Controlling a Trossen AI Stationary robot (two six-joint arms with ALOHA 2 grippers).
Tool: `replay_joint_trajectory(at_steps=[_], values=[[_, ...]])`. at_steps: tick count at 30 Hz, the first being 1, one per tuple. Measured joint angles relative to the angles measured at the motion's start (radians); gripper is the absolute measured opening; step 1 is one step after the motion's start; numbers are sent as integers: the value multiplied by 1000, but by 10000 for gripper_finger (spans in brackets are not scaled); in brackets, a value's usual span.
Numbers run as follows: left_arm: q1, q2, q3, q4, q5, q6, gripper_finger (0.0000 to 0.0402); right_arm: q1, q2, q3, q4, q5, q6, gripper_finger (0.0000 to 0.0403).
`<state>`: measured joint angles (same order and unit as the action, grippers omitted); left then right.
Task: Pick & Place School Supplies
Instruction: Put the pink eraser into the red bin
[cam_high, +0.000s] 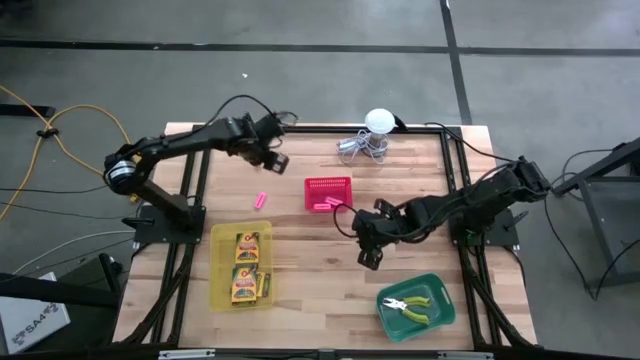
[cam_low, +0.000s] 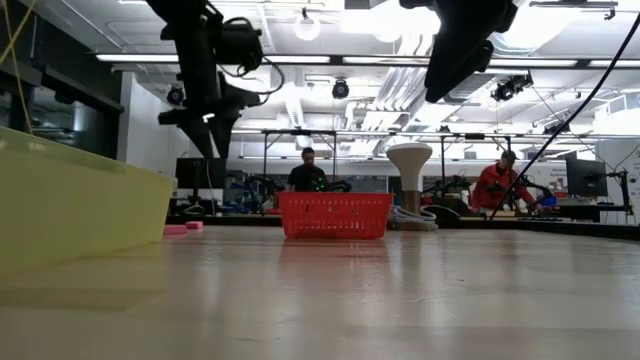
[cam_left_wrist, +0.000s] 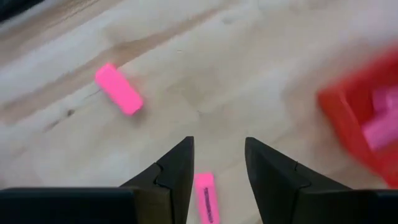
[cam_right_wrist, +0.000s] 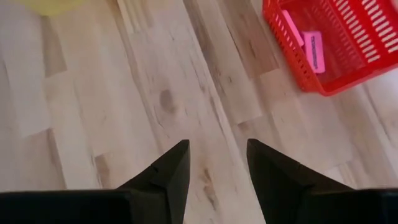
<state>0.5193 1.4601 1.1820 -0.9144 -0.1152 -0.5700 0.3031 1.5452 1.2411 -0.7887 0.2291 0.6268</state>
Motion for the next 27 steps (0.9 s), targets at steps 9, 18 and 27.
replay_joint_trajectory(at_steps=[9, 18, 27], values=[[143, 80, 0, 9, -14, -252, 138, -5, 0, 0, 13, 4, -139, 149], [195, 200, 0, 10, 15, -401, 138, -5, 0, 0, 23, 4, -238, 149], [233, 250, 0, 24, 6, -456, 138, -5, 0, 0, 33, 5, -281, 149]])
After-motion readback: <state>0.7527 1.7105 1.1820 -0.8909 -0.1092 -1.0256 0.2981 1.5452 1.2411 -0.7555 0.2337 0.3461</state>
